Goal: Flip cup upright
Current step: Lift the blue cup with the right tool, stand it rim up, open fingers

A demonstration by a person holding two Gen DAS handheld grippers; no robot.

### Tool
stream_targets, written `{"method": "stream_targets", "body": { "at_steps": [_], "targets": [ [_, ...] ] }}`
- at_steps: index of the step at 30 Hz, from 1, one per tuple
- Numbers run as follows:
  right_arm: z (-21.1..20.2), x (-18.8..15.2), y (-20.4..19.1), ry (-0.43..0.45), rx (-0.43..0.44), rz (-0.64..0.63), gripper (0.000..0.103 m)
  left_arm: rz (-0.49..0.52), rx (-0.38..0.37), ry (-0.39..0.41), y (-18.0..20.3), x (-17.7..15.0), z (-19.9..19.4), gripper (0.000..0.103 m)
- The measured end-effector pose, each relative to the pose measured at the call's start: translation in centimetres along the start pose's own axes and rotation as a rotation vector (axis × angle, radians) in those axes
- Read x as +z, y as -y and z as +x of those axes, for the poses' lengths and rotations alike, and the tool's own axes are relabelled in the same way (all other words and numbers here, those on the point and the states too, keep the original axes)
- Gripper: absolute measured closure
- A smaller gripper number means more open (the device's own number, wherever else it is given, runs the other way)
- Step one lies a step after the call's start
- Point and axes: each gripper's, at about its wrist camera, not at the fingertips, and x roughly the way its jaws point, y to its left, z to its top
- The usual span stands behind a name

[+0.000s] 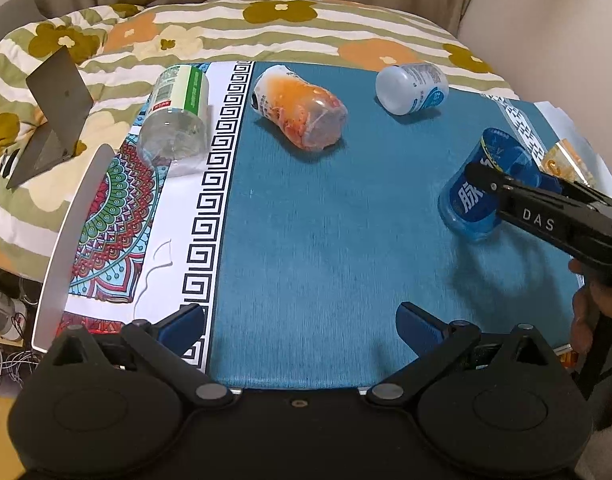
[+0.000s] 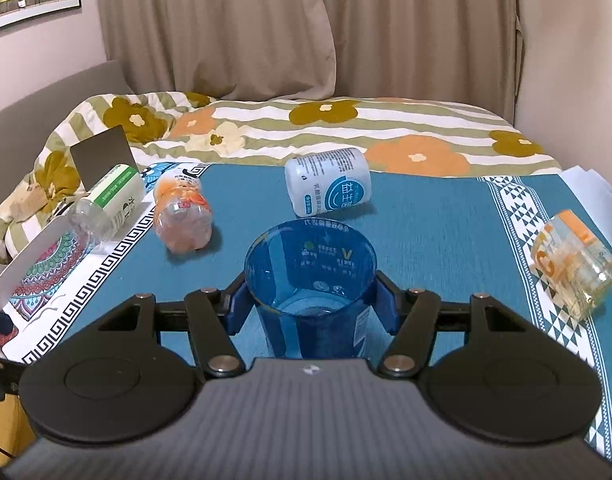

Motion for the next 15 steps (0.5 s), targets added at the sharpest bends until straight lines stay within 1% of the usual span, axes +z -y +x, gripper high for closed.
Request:
{"method": "stream_targets", "body": {
  "at_steps": [5, 7, 9, 12, 15],
  "targets": [
    [0.2, 0.0, 0.2, -0.010, 0.004, 0.016, 0.026, 0.004, -0.001, 0.003, 0.1, -0.2, -0.2, 0.000],
    [0.3, -0.1, 0.4, -0.024, 0.005, 0.042, 0.022, 0.006, 0.000, 0.008, 0.1, -0.2, -0.3, 0.000],
    [0.3, -0.1, 0.6, -0.030, -0.008, 0.063, 0.001, 0.008, 0.000, 0.013, 0.1, -0.2, -0.5, 0.000],
    [0.0, 0.0, 0.5, -0.026, -0.040, 0.070, 0.000, 0.008, 0.003, 0.023, 0.2, 0.0, -0.9, 0.000],
    [-0.3, 0.4, 0.8, -0.061, -0.065, 0.096, 0.000, 0.013, 0.007, 0.038, 0.3, 0.3, -1.5, 0.000]
  ]
}}
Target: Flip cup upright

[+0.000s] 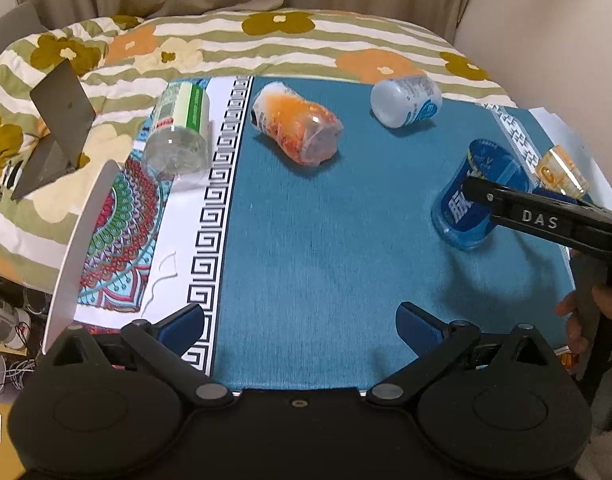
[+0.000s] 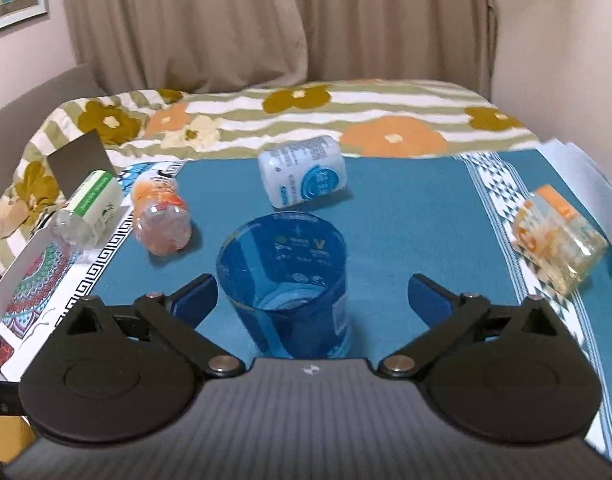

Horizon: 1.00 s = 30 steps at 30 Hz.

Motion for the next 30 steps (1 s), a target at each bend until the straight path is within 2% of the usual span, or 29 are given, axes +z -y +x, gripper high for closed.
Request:
{"method": "stream_targets", "body": {
  "at_steps": [4, 9, 15, 20, 30],
  "targets": [
    [-1.7, 1.2, 0.7, -0.042, 0.002, 0.052, 0.000, 0.013, 0.010, 0.039, 0.4, 0.9, -1.6, 0.000],
    [-5.8, 3.4, 0.8, -0.073, -0.046, -0.004, 0.000, -0.019, 0.011, 0.094, 0.3, 2.2, -4.0, 0.000],
    [-10.0, 5.2, 2.1, -0.169, -0.107, -0.028, 0.000, -0.018, 0.033, 0.161, 1.1, 2.9, -6.2, 0.000],
    [-11.6, 5.2, 3.7, -0.249, -0.158, 0.012, 0.000, -0.012, 0.024, 0.177, 1.9, 2.6, -6.9, 0.000],
    [-13.4, 3.7, 4.6, -0.259, -0.183, -0.004, 0.000, 0.011, 0.010, 0.169, 3.2, 1.7, -7.2, 0.000]
  ]
}}
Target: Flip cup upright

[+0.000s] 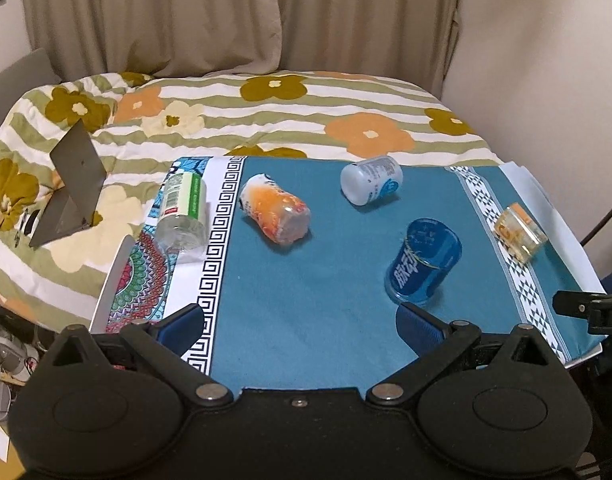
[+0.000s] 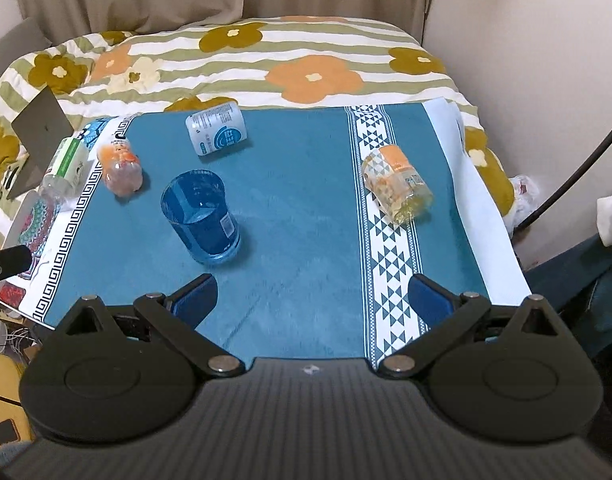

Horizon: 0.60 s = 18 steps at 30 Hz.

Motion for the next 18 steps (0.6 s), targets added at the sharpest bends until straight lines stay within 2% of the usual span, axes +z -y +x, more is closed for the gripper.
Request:
{"method": "stream_targets", "body": {
  "at_steps": [18],
  "targets": [
    [-0.2, -0.3, 0.6, -0.010, 0.001, 0.013, 0.000, 0.068, 0.017, 0.041, 2.0, -0.3, -0.8, 0.000]
  ]
}}
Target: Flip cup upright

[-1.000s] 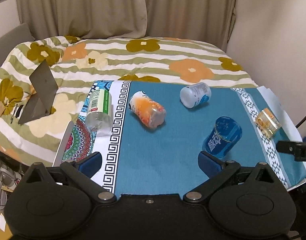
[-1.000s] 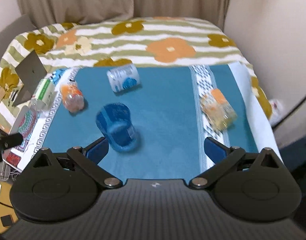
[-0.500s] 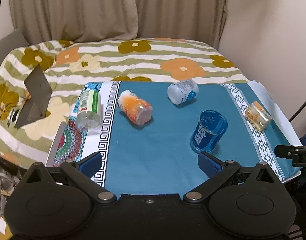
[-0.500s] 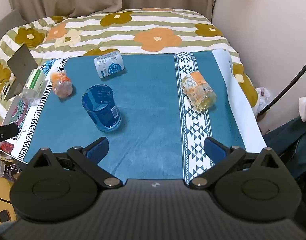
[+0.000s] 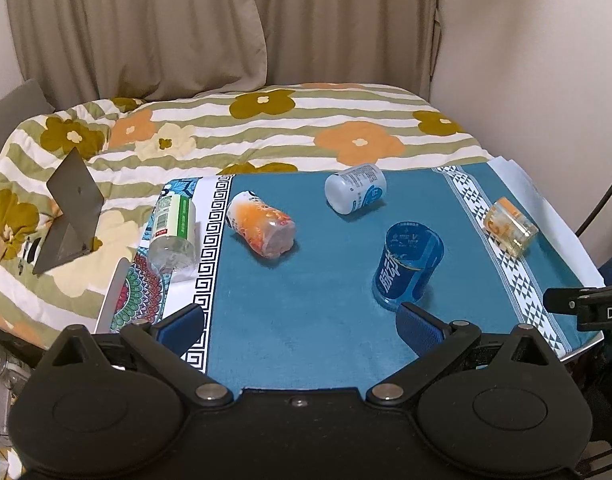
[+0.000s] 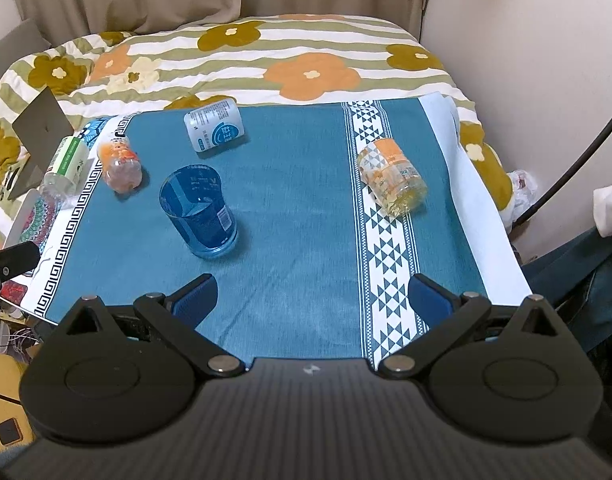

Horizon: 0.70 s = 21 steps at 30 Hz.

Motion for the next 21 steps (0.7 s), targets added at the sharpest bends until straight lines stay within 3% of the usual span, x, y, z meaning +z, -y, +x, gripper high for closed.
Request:
{"method": "stream_targets", "body": {
  "at_steps": [21],
  "targets": [
    [-0.31, 0.00, -0.06, 0.004, 0.003, 0.014, 0.000, 0.031, 0.011, 0.024, 0.32, 0.15, -0.13, 0.000]
  ]
}}
